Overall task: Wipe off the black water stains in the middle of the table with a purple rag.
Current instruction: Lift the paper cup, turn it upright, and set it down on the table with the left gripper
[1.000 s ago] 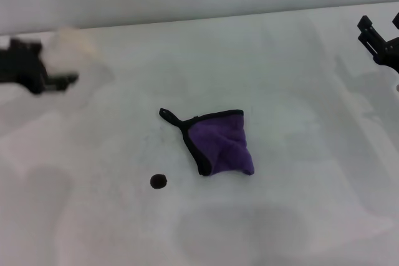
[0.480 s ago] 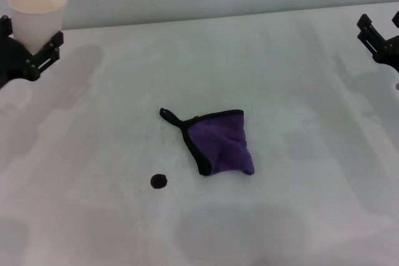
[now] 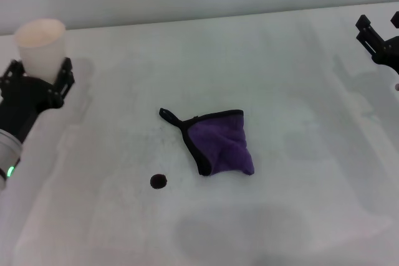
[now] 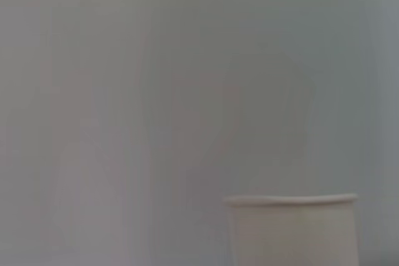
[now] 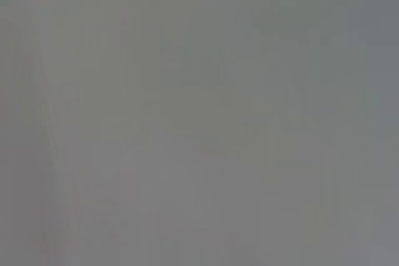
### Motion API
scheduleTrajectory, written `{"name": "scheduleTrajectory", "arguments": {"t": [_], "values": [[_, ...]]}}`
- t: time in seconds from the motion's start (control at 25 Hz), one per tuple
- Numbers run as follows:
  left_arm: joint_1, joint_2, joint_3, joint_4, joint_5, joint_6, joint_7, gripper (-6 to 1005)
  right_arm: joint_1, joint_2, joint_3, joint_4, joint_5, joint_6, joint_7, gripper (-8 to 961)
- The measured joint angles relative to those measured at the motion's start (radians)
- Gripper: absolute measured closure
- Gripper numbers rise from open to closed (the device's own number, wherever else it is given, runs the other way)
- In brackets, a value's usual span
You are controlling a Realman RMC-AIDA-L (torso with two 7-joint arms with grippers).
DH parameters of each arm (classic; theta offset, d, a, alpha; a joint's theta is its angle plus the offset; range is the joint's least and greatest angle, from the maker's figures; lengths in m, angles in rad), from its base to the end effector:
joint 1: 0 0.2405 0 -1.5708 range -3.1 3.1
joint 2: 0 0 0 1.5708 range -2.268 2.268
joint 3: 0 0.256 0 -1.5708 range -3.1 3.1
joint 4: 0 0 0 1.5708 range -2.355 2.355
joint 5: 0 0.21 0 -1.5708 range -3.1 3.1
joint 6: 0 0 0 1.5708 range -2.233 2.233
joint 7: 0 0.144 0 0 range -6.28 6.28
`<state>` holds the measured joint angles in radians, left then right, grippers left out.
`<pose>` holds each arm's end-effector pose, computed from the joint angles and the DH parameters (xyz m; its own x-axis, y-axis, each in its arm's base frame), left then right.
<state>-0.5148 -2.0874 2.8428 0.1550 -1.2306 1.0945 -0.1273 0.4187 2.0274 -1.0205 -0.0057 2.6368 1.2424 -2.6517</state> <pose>-0.3065 0.3345 -0.0570 0.7669 0.0481 0.6400 0.6154 -0.3382 -0.7120 0.3666 0.3135 0.0211 0.5988 -0.0168 -0.8007 -0.7937 -0.1457 -0.5905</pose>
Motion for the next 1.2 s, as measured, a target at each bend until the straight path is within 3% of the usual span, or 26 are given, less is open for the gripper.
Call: {"name": "scheduleTrajectory", "arguments": {"t": [0.2, 0.56, 1.2], "values": [[0.019, -0.003, 0.001, 0.059, -0.001, -0.087, 0.008, 338, -0.003, -0.001, -0.001, -0.001, 0.0, 0.001, -0.007, 128], [0.086, -0.003, 0.001, 0.083, 0.001, -0.097, 0.009, 338, -0.022, -0.006, -0.001, -0.005, 0.0, 0.002, -0.008, 128], [0.108, -0.003, 0.001, 0.088, 0.001, -0.134, 0.011, 337, -0.029, -0.009, 0.006, -0.009, 0.0, 0.009, -0.008, 128]]}}
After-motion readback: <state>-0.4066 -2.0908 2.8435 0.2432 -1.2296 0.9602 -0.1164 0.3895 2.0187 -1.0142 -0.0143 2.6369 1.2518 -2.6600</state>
